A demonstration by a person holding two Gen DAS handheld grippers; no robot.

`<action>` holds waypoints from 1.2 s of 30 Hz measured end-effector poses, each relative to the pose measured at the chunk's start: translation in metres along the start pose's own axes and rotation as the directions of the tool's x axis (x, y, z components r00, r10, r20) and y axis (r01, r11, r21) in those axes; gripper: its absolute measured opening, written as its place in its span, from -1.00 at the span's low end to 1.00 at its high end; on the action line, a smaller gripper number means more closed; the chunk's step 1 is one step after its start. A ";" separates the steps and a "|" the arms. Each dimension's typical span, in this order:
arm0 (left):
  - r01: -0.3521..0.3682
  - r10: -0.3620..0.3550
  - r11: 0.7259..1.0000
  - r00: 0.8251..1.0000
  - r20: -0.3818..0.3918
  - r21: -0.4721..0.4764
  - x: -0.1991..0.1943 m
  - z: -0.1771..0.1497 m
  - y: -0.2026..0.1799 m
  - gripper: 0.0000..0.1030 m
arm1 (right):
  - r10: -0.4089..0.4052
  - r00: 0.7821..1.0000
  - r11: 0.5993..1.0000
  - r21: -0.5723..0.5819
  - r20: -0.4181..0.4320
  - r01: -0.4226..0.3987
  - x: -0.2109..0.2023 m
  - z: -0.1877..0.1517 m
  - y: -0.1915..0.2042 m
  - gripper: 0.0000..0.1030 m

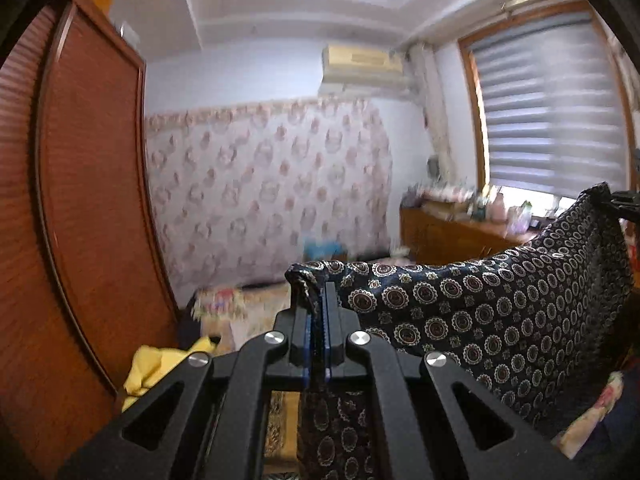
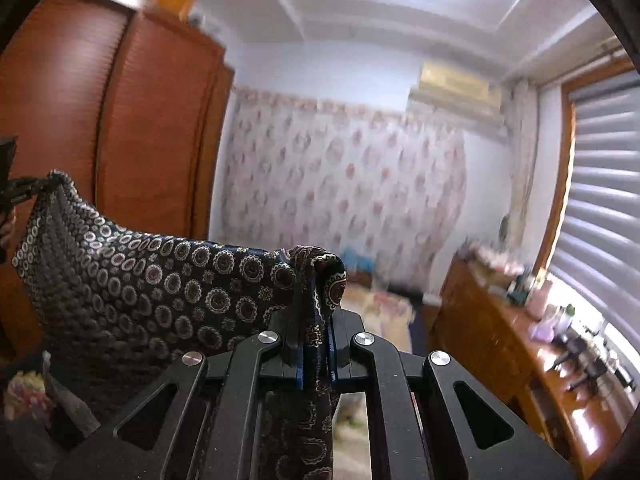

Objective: Fold small clothes
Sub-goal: 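Lift the navy garment high off the bed with both tools, then lower the navy garment flat onto the bed and open both tools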

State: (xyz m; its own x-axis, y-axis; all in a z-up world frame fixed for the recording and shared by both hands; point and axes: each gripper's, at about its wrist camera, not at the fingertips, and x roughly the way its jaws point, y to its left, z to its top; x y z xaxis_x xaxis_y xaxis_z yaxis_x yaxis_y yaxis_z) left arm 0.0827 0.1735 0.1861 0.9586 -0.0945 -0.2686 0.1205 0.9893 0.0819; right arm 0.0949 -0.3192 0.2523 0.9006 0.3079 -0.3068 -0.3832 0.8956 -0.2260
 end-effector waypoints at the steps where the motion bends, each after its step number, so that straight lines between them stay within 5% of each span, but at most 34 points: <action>1: -0.010 0.010 1.000 0.999 -0.031 0.000 0.025 -0.010 0.001 -0.97 | 0.003 0.999 1.000 -0.010 -0.032 -0.003 0.022 -0.009 0.000 -0.90; 8: -0.058 0.055 0.998 0.972 -0.228 -0.008 0.166 -0.083 0.000 -0.97 | 0.045 0.970 0.999 0.003 -0.237 -0.046 0.172 -0.086 -0.004 -0.90; 14: -0.082 0.069 0.996 0.940 -0.334 -0.025 0.243 -0.128 -0.004 -0.97 | 0.055 0.911 0.998 -0.011 -0.409 -0.065 0.281 -0.152 0.002 -0.90; 22: -0.078 0.057 0.996 0.923 -0.381 -0.039 0.262 -0.144 0.001 -0.94 | 0.083 0.876 0.996 0.058 -0.476 -0.063 0.348 -0.189 -0.004 -0.89; 28: -0.062 0.037 0.997 0.925 -0.377 -0.054 0.253 -0.147 0.002 -0.80 | 0.061 0.862 0.997 0.071 -0.504 -0.029 0.361 -0.198 0.000 -0.61; 33: -0.043 0.020 0.998 0.926 -0.377 -0.052 0.227 -0.148 -0.004 -0.45 | 0.052 0.859 0.998 0.062 -0.510 -0.023 0.345 -0.204 0.007 -0.13; 36: -0.027 0.004 0.998 0.925 -0.379 -0.058 0.213 -0.150 -0.004 -0.14 | 0.046 0.863 0.998 0.069 -0.504 -0.012 0.330 -0.206 0.008 -0.04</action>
State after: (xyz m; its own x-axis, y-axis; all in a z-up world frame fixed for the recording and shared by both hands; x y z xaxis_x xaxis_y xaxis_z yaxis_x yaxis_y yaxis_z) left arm 0.2480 0.1656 -0.0152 0.7897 -0.0419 -0.6120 0.0790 0.9963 0.0337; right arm 0.3471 -0.2767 -0.0410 0.6561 0.1449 -0.7406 -0.3793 0.9117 -0.1577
